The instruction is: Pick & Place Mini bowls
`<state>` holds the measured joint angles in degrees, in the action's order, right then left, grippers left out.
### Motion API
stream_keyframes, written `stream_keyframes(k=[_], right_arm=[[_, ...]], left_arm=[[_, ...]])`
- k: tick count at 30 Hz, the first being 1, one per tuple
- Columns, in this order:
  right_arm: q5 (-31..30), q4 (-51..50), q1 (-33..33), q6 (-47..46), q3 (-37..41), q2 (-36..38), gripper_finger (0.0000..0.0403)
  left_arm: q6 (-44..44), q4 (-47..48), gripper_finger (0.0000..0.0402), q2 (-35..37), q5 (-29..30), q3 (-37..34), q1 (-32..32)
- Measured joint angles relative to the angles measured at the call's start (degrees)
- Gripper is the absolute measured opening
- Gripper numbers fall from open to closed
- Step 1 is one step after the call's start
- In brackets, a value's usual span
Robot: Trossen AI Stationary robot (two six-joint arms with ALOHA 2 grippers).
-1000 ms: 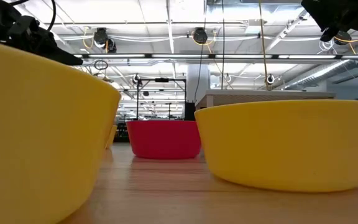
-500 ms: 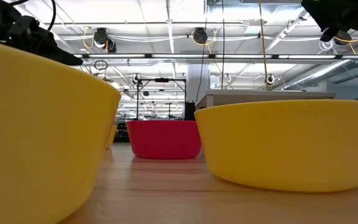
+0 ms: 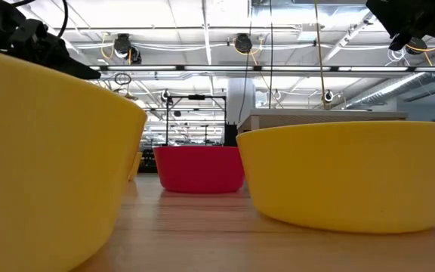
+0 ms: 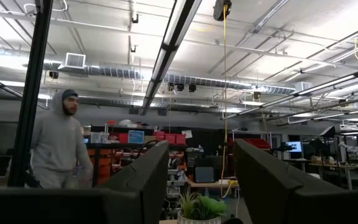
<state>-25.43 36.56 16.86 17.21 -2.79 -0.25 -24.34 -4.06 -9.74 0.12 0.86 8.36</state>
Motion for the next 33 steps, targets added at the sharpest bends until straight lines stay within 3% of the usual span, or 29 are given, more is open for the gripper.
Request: stream_keyframes(k=[18, 27, 33], right_arm=[[0.0, 0.0, 0.0, -0.3, 0.0, 0.0, 0.0169], [0.0, -0.3, 0.0, -17.3, 0.0, 0.0, 0.0169], [0.2, -1.9, 0.0, -22.8, 0.0, 0.0, 0.0169]], left_arm=[[0.0, 0.0, 0.0244, 0.0, 0.0, 0.0, 0.0], [0.0, 0.0, 0.0244, 0.0, 0.0, 0.0, 0.0], [0.0, 0.0, 0.0244, 0.0, 0.0, 0.0, 0.0]])
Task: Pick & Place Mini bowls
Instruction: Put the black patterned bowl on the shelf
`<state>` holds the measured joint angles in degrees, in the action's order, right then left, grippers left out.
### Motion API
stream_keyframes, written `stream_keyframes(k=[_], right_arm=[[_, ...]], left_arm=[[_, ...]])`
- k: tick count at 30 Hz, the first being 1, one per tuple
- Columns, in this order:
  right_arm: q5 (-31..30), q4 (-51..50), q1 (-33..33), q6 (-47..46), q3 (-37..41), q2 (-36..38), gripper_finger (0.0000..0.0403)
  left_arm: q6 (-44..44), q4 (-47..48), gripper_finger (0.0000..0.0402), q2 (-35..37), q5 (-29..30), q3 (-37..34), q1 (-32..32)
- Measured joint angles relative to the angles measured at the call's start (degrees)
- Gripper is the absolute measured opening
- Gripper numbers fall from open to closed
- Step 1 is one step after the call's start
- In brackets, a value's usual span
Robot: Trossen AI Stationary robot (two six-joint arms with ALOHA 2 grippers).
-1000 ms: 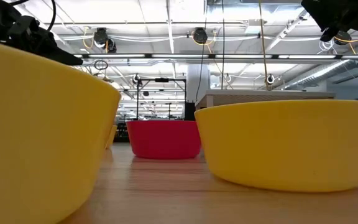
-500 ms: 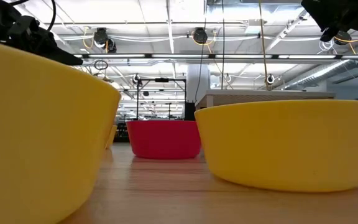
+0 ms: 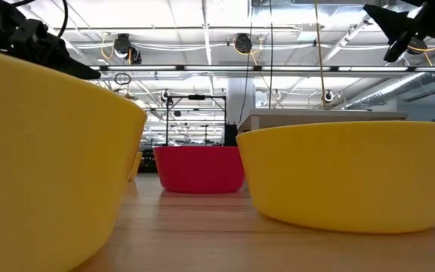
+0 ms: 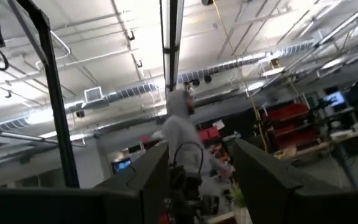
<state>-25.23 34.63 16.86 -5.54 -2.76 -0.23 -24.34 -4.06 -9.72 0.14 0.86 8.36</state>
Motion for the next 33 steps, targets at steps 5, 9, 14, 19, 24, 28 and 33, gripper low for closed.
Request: stream_keyframes(k=[5, 9, 14, 19, 24, 28, 33], right_arm=[[0.1, -10.5, 0.0, -10.2, 0.0, 0.0, 0.0169], [0.1, -20.1, 0.0, -16.6, 0.0, -0.1, 0.0169], [0.0, -22.8, 0.0, -17.3, 0.0, -0.4, 0.0169], [0.0, -26.2, 0.0, -11.8, 0.0, -1.1, 0.0169], [0.1, -29.5, 0.0, -13.6, 0.0, -3.1, 0.0169], [0.1, -28.6, 0.0, -14.8, -0.1, -5.9, 0.0169], [2.0, -28.5, 0.0, -16.2, -1.0, -9.8, 0.0169]], left_arm=[[0.0, 0.0, 0.0244, 0.0, 0.0, 0.0, 0.0], [0.0, 0.0, 0.0244, 0.0, 0.0, 0.0, 0.0], [0.0, 0.0, 0.0244, 0.0, 0.0, 0.0, 0.0], [0.0, 0.0, 0.0244, 0.0, 0.0, 0.0, 0.0], [0.0, 0.0, 0.0244, 0.0, 0.0, 0.0, 0.0], [0.0, 0.0, 0.0244, 0.0, 0.0, 0.0, 0.0], [0.0, 0.0, 0.0244, 0.0, 0.0, 0.0, 0.0]])
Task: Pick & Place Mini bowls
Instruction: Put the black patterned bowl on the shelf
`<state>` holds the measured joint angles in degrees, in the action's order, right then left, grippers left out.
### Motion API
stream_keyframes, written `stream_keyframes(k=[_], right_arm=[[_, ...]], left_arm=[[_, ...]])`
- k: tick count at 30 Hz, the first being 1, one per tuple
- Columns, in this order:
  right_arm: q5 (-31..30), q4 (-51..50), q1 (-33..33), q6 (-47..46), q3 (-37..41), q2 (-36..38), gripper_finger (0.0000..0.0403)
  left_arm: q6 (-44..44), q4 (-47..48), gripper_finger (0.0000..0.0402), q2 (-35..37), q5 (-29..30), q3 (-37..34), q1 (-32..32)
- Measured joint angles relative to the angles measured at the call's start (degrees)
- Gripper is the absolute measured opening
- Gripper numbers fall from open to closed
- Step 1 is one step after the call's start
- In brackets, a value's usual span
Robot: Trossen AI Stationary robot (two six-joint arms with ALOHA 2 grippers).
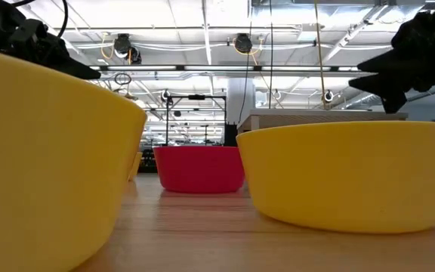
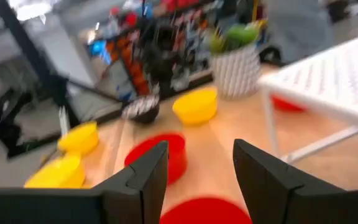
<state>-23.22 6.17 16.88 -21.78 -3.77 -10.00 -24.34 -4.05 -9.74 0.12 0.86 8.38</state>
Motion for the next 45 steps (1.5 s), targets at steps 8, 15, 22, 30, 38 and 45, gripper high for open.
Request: stream_keyframes(k=[8, 15, 22, 30, 38, 45], right_arm=[[1.0, -6.4, 0.0, 1.3, -6.5, -9.9, 0.0169], [3.1, -23.8, 0.0, -3.0, -18.0, -20.7, 0.0169], [21.8, -36.0, 0.1, -11.3, -28.7, -32.3, 0.0169], [29.4, -40.0, 4.3, -19.6, -28.9, -42.9, 0.0169], [29.2, -39.0, 6.2, -19.3, -29.0, -47.5, 0.0169], [29.1, -37.7, 6.6, -17.0, -29.1, -45.3, 0.0169]], left_arm=[[0.0, 0.0, 0.0244, 0.0, 0.0, 0.0, 0.0], [0.0, 0.0, 0.0244, 0.0, 0.0, 0.0, 0.0], [0.0, 0.0, 0.0244, 0.0, 0.0, 0.0, 0.0], [0.0, 0.0, 0.0244, 0.0, 0.0, 0.0, 0.0], [0.0, 0.0, 0.0244, 0.0, 0.0, 0.0, 0.0], [-0.1, 0.0, 0.0244, 0.0, 0.0, 0.0, 0.0]])
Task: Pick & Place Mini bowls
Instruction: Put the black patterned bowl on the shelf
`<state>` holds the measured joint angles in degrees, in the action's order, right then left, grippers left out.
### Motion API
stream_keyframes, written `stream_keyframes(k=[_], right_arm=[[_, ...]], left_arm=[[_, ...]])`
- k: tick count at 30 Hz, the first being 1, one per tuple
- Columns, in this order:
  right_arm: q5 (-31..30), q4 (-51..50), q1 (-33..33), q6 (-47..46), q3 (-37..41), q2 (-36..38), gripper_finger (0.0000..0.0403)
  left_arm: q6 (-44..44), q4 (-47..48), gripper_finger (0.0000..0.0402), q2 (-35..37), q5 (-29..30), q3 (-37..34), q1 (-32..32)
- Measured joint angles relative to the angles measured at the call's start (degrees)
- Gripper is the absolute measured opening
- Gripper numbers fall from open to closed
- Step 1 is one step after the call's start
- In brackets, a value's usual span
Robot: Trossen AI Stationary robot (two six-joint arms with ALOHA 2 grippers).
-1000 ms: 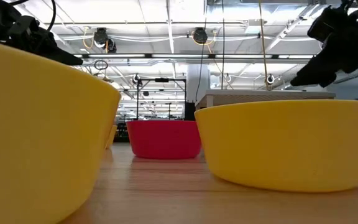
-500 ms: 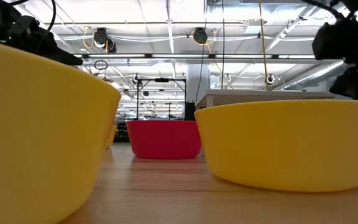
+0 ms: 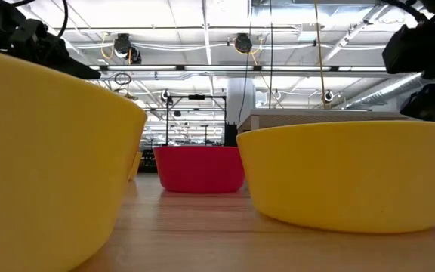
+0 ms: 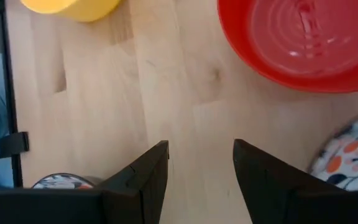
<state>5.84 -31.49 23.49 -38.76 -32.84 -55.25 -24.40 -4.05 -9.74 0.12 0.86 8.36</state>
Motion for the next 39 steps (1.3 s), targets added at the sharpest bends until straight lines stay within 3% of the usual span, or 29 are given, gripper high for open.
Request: stream_keyframes(k=[4, 9, 13, 18, 28, 31, 37, 39], right_arm=[[-1.0, 0.6, 0.0, 4.3, 0.0, 2.1, 0.0169], [-12.3, -1.5, 0.9, 14.4, -0.1, 3.8, 0.0169], [-16.4, -6.2, 1.0, 13.1, -0.1, 2.6, 0.0169], [-16.8, -10.4, 1.0, 7.9, -0.1, -1.8, 0.0169], [-16.6, -10.0, 1.0, 6.4, -0.1, -7.9, 0.0163], [-16.5, -10.0, 1.0, 6.4, -0.1, -8.2, 0.0137], [-16.7, -11.2, 1.0, 6.6, -0.3, -8.1, 0.0026], [-16.9, -11.7, 1.0, 6.5, -0.4, -8.0, 0.0013]], left_arm=[[0.1, 0.0, 0.0244, 0.0, 0.0, 0.0, 0.0], [0.0, 0.0, 0.0244, 0.0, 0.0, 0.0, 0.0], [0.1, 0.0, 0.0244, 0.0, 0.0, 0.0, 0.0], [0.1, 0.0, 0.0244, 0.0, 0.0, 0.0, 0.0], [0.0, 0.0, 0.0244, 0.0, 0.0, 0.0, 0.0], [0.1, 0.0, 0.0244, 0.0, 0.0, 0.0, 0.0], [0.1, 0.0, 0.0244, 0.0, 0.0, 0.0, 0.0], [0.0, 0.0, 0.0244, 0.0, 0.0, 0.0, 0.0]])
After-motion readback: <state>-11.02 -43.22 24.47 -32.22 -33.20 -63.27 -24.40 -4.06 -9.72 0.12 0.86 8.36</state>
